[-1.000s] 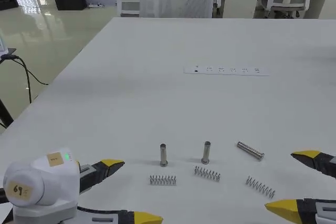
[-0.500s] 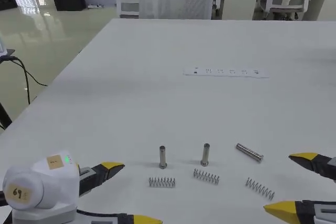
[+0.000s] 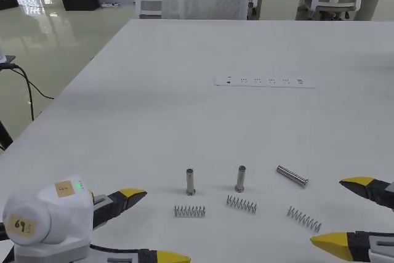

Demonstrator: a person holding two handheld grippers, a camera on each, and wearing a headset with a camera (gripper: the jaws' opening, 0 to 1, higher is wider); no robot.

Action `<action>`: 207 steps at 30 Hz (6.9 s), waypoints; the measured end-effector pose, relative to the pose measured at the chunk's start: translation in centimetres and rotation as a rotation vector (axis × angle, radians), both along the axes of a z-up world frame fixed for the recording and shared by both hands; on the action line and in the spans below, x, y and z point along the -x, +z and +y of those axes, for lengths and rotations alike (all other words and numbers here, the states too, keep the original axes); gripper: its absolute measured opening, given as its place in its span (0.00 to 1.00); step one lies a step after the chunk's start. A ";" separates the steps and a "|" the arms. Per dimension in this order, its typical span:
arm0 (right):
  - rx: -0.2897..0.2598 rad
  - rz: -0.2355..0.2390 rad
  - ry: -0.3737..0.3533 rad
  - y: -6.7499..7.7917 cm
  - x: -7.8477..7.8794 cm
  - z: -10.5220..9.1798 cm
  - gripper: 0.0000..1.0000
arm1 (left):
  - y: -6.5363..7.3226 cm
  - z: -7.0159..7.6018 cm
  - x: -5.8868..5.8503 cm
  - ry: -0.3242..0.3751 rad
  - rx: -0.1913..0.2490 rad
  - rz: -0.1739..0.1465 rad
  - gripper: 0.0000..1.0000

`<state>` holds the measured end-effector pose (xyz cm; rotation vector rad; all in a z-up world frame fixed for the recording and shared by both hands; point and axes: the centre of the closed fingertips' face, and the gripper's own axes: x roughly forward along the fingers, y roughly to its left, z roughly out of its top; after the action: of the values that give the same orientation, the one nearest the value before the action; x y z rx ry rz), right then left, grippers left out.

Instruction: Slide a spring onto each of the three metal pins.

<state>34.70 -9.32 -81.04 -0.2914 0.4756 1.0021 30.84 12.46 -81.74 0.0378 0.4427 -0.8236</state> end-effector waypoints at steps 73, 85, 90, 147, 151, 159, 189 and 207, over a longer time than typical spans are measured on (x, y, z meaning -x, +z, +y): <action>0.444 0.182 0.000 -4.3 -10.5 4.1 0.07 | 0.2 -0.1 -0.1 0.009 0.016 -0.001 0.78; 0.510 0.259 -0.001 -5.5 -10.9 3.7 0.06 | 0.4 0.0 -0.2 0.011 0.018 -0.004 0.77; 0.505 0.274 -0.010 -5.2 -10.8 3.9 0.06 | 0.4 0.0 -0.3 0.014 0.018 -0.006 0.76; 0.228 0.188 -0.073 -0.7 -7.7 4.4 0.05 | 1.3 0.4 0.3 0.009 -0.029 -0.023 0.74; 0.210 0.186 -0.072 -0.6 -7.8 4.6 0.05 | 1.4 0.4 0.3 0.011 -0.029 -0.024 0.74; 0.200 0.172 -0.064 -0.8 -7.7 4.5 0.05 | 1.4 0.4 0.3 0.011 -0.029 -0.023 0.73; 0.202 0.177 -0.066 -0.9 -6.8 3.4 0.11 | 1.5 0.5 0.3 0.009 -0.031 -0.027 0.73; 0.239 0.203 -0.025 -1.7 -3.9 1.9 0.15 | 1.9 0.4 0.3 0.005 -0.029 -0.039 0.73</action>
<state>38.56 -7.43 -82.70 -0.3982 0.7841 0.9552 30.51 12.88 -79.84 0.0796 0.4184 -0.8105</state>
